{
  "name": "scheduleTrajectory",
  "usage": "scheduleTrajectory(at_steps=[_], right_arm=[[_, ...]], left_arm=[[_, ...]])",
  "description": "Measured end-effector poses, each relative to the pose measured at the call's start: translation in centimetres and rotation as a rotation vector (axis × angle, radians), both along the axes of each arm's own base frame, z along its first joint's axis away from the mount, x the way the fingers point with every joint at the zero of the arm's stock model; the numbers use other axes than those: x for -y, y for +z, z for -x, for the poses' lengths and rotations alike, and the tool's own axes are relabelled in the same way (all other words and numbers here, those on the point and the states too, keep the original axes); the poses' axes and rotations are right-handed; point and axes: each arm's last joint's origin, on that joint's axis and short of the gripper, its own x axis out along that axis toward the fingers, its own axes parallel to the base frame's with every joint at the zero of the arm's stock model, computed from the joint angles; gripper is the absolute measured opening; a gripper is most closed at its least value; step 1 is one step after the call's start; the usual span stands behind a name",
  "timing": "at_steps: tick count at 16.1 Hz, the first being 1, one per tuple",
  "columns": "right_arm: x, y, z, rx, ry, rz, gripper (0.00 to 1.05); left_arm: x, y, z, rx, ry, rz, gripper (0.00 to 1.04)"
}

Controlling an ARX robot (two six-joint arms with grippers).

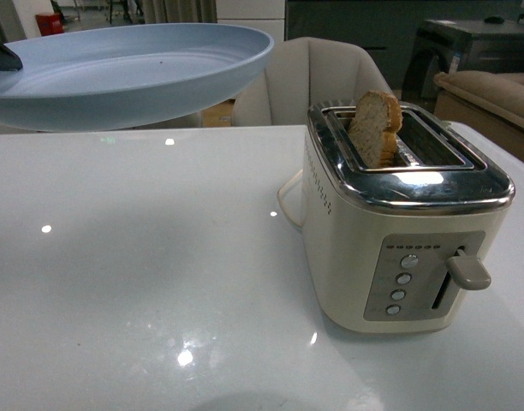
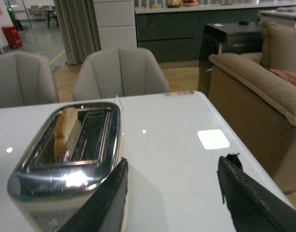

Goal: Left arm holds plate, right arm toasts bread

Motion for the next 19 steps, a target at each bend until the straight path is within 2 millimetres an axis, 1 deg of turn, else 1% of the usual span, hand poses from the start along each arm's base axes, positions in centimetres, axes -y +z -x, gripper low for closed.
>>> scheduleTrajectory(at_steps=[1,3,4,6,8,11,12,13,14,16,19], right_arm=[[-0.1,-1.1,1.3,-0.017,0.014,0.005,0.46],[-0.2,-1.7,3.0,0.009,0.023,0.011,0.28],[-0.2,-1.9,3.5,0.045,0.023,0.013,0.18],[-0.2,-2.5,3.7,0.055,0.023,0.017,0.01],[-0.2,-4.2,3.8,0.022,0.023,0.016,0.02],[-0.2,-4.6,4.2,0.049,0.023,0.016,0.02],[-0.2,-5.0,4.2,0.038,0.022,0.016,0.02],[-0.2,-5.5,4.6,0.001,0.023,0.016,0.02],[-0.2,-6.0,5.0,0.004,0.023,0.016,0.02],[-0.2,-5.8,5.2,0.046,0.023,0.016,0.02],[-0.2,-6.3,5.2,0.036,0.023,0.016,0.02]], left_arm=[[0.0,0.0,0.0,0.0,0.0,0.0,0.03],[0.1,0.0,0.0,0.0,-0.004,0.001,0.03],[0.1,0.0,0.0,0.0,-0.003,0.0,0.03],[0.0,0.0,0.0,0.001,0.0,0.0,0.03],[0.0,0.0,0.0,0.0,-0.001,0.0,0.03],[0.0,0.0,0.0,0.0,-0.001,0.0,0.03],[0.0,0.0,0.0,0.0,-0.001,0.0,0.03],[0.0,0.0,0.0,0.0,-0.001,0.0,0.03],[0.0,0.0,0.0,0.001,-0.001,0.0,0.03],[0.0,0.0,0.0,0.001,-0.001,0.0,0.03],[0.0,0.0,0.0,0.0,-0.002,0.0,0.03]])
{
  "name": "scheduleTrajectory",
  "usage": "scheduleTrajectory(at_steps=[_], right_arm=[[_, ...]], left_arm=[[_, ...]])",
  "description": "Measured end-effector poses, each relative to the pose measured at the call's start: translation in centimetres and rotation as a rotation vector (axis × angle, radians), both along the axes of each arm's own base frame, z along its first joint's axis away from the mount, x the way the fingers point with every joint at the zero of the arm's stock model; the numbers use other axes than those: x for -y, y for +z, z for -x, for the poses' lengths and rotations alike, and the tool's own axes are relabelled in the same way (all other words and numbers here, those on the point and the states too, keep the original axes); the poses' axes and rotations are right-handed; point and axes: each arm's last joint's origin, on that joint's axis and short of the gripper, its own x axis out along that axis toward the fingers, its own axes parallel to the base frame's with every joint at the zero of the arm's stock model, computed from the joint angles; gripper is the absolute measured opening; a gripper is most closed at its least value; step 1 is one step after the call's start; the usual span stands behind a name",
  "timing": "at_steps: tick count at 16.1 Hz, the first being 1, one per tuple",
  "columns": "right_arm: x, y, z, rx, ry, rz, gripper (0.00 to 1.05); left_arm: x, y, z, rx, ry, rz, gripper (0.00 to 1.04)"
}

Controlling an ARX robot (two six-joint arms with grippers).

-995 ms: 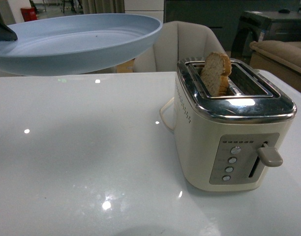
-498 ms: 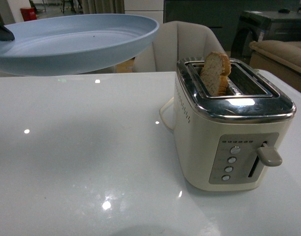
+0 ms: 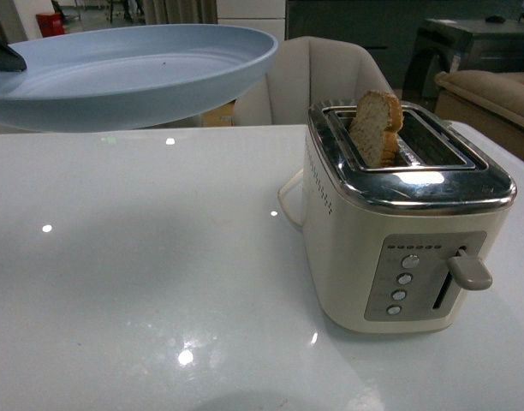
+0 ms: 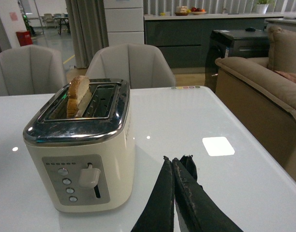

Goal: Left arm holds plate, right arm toasts bread

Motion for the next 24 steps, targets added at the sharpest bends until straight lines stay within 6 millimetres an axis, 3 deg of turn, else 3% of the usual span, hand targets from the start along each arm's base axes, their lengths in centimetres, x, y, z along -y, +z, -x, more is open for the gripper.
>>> scheduleTrajectory(at_steps=[3,8,16,19,22,24], right_arm=[[0.0,-1.1,0.0,-0.003,-0.001,0.0,0.02],[0.0,-1.0,0.0,0.006,0.0,0.002,0.03],[0.0,-1.0,0.0,0.006,0.0,0.002,0.99],[0.0,-1.0,0.0,0.006,0.0,0.002,0.98],[0.0,-1.0,0.0,0.006,0.0,0.002,0.98],[0.0,-1.0,0.0,0.006,0.0,0.002,0.98]], left_arm=[[0.0,0.0,0.0,0.0,0.001,0.0,0.03],[0.0,0.0,0.0,0.0,0.001,0.0,0.03],[0.0,0.0,0.0,0.0,0.001,0.0,0.03],[0.0,0.0,0.0,0.0,0.001,0.0,0.03],[-0.2,0.5,0.0,0.102,0.113,-0.216,0.03],[-0.4,0.6,-0.1,0.111,0.098,-0.22,0.03]])
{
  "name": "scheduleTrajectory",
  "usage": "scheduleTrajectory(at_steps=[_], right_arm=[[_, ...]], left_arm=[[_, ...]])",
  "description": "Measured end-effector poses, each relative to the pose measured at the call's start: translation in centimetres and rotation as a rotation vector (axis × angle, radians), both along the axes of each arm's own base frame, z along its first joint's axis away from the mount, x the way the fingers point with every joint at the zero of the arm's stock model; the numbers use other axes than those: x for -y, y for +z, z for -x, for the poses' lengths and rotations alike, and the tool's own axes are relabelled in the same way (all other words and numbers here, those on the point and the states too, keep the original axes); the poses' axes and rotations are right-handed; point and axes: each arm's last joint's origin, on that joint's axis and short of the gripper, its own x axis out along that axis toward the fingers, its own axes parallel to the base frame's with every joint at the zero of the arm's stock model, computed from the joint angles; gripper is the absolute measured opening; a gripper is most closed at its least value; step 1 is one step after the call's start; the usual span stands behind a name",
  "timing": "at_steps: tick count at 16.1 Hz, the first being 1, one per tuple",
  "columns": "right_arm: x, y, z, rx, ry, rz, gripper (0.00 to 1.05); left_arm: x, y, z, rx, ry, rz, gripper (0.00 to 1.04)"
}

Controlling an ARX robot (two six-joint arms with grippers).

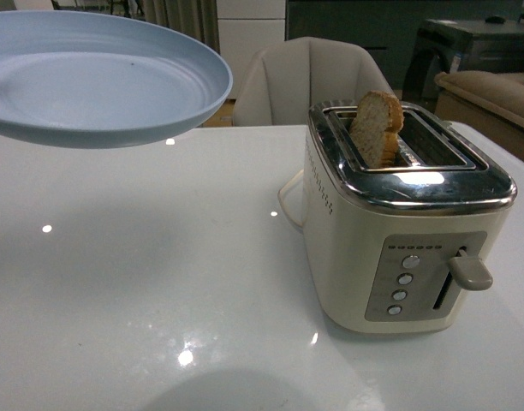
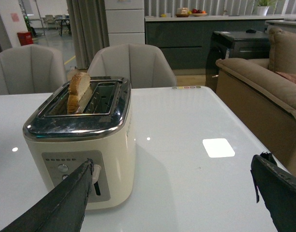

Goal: Left arm holds plate, right arm toasts bread

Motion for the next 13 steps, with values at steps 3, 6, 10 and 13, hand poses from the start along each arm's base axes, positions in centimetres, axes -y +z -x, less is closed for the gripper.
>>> scheduleTrajectory(at_steps=[3,6,10,13], right_arm=[[0.0,0.0,0.0,0.0,0.0,0.0,0.98],[0.0,0.0,0.0,0.0,0.0,0.0,0.98],[0.0,0.0,0.0,0.0,0.0,0.0,0.98],[0.0,0.0,0.0,0.0,0.0,0.0,0.98]], left_arm=[[-0.9,-0.7,-0.6,-0.005,0.017,0.035,0.03],[-2.7,-4.5,-2.0,-0.085,0.066,0.07,0.03],[-4.3,-8.8,-3.3,-0.156,0.127,0.065,0.03],[-5.4,-12.6,-4.2,-0.245,0.169,0.055,0.03]])
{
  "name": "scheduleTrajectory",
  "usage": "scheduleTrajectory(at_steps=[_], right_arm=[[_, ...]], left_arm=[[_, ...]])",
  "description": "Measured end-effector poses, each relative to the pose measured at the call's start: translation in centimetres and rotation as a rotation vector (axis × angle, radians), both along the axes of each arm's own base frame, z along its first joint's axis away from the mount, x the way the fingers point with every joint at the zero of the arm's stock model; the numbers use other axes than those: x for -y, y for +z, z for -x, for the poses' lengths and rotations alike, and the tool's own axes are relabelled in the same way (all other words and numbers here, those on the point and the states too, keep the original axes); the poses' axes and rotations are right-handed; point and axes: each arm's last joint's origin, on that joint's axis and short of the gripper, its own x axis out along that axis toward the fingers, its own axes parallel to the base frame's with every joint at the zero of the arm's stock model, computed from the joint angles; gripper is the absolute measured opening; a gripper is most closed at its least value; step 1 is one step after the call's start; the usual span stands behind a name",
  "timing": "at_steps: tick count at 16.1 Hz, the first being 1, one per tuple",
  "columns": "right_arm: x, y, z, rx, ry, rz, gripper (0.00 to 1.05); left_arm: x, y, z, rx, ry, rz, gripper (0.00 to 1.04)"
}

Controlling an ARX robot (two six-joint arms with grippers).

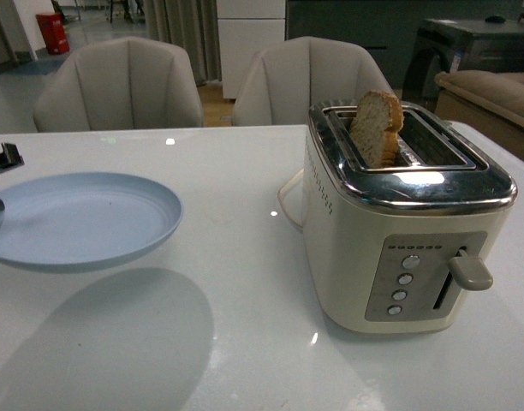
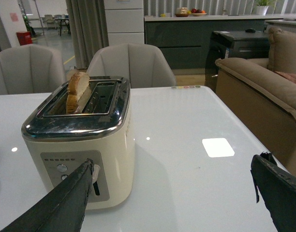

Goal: Left arm holds plate, right arm toasts bread

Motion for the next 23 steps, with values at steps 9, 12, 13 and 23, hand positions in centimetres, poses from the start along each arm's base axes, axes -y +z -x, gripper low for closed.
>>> scheduleTrajectory(at_steps=[9,12,13,23], right_arm=[[0.0,0.0,0.0,0.0,0.0,0.0,0.98],[0.0,0.0,0.0,0.0,0.0,0.0,0.98],[0.0,0.0,0.0,0.0,0.0,0.0,0.98],[0.0,0.0,0.0,0.0,0.0,0.0,0.98]], left_arm=[[-3.5,-5.1,-4.1,-0.057,0.19,0.024,0.03],[-5.4,-6.8,-5.8,-0.065,0.289,-0.014,0.03],[-5.8,-6.8,-5.9,-0.058,0.307,-0.017,0.03],[-4.1,-8.3,-3.3,-0.114,0.329,-0.001,0.03]])
